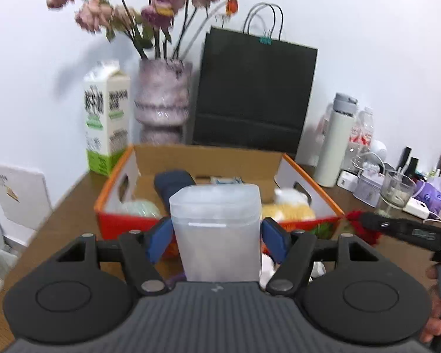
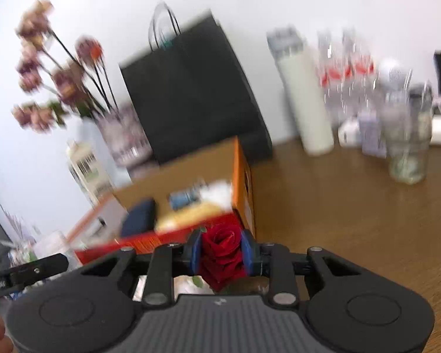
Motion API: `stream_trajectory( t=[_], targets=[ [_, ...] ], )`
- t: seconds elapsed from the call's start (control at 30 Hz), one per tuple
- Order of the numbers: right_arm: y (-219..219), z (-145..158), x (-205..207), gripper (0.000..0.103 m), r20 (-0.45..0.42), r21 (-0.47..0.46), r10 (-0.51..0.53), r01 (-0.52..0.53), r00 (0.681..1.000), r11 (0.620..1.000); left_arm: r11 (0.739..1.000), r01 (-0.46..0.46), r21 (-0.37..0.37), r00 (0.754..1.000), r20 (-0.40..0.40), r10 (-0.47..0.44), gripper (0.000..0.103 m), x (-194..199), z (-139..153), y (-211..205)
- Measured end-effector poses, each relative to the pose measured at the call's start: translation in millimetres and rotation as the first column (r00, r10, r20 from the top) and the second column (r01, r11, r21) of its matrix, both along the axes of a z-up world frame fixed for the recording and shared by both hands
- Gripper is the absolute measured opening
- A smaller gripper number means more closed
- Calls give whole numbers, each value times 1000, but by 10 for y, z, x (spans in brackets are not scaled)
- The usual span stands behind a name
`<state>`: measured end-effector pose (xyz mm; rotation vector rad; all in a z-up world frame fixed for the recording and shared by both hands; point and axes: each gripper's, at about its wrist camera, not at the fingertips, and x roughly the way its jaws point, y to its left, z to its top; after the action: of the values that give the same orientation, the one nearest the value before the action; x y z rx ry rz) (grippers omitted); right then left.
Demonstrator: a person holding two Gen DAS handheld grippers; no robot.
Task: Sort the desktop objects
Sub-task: 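Grasp the clear plastic box with the left tool while the right tool grasps the red flower, then lower the plastic box and flower into the cardboard box while both tools open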
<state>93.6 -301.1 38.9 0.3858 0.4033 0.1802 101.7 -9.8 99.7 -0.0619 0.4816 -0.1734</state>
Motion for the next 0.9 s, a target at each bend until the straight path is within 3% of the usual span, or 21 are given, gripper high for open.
stream_trajectory(
  t=[0.2,0.4,0.57,0.73,0.83,0.9],
  targets=[
    [118,402,-50,27,115,-57,52,-46,992,997,997,-48,60,999,-4,49,68,392,447,45],
    [329,686,529,27,82,-127,55,-44,995,991,986,-78,148,991,-99,93,68,1320,614,-14],
    [564,764,1260,27,-16,-191,77,-79,997,978,951,-92,295,961,-224,163,67,2122,281,-57],
    [776,562,2003,27,-171,-302,50,-101,984,948,903,-74,424,926,-308,221,67,2626,-193,-157],
    [893,360,2327,27,-245,-386,28,-124,969,914,916,-29,400,894,-400,203,64,2846,-431,-190],
    [960,227,2486,29,-280,-431,16,-140,960,891,921,-42,387,900,-385,203,70,2893,-460,-192]
  ],
)
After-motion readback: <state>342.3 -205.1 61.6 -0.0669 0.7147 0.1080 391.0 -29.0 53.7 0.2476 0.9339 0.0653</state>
